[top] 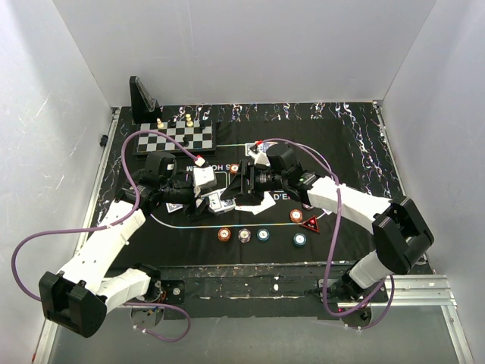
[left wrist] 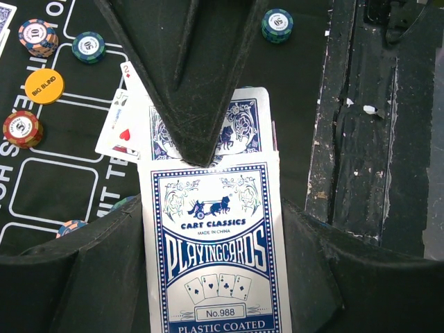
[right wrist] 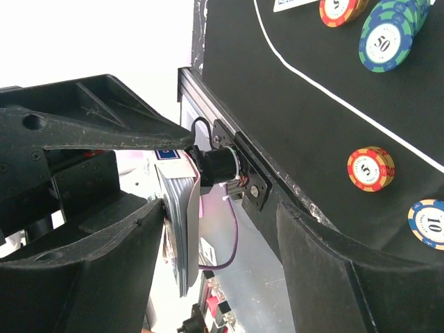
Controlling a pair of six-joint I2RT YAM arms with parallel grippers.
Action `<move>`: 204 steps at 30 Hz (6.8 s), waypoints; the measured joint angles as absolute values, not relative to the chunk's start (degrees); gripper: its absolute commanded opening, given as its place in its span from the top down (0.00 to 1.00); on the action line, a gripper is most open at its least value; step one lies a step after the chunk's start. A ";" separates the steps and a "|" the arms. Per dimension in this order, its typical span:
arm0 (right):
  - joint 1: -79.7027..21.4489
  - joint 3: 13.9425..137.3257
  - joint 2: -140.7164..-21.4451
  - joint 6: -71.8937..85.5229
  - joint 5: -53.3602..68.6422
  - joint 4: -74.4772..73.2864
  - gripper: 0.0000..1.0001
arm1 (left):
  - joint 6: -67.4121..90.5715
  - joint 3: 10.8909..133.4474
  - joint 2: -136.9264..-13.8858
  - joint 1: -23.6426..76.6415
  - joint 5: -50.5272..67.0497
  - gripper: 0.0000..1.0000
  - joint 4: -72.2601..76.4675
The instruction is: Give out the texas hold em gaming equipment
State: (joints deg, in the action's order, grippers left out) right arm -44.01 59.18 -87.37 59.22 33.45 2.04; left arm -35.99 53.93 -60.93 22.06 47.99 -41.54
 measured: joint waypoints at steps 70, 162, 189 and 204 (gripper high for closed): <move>-40.36 53.43 -76.93 61.34 33.10 2.76 0.67 | -31.86 53.93 -60.66 22.06 48.80 0.75 -37.85; -33.15 46.52 -98.61 47.75 23.38 -0.03 0.84 | -28.08 50.17 -56.82 21.98 50.41 0.75 -34.76; -33.63 53.76 -87.92 42.68 13.43 -18.90 0.20 | -28.38 50.19 -56.60 21.98 51.68 0.73 -35.79; -35.42 62.02 -75.13 48.25 31.51 -10.92 0.12 | -28.49 50.19 -56.60 21.98 51.90 0.73 -35.75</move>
State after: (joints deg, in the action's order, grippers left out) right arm -35.42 62.02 -75.13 48.25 31.51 -10.92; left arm -28.49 50.19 -56.60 21.98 51.90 -35.75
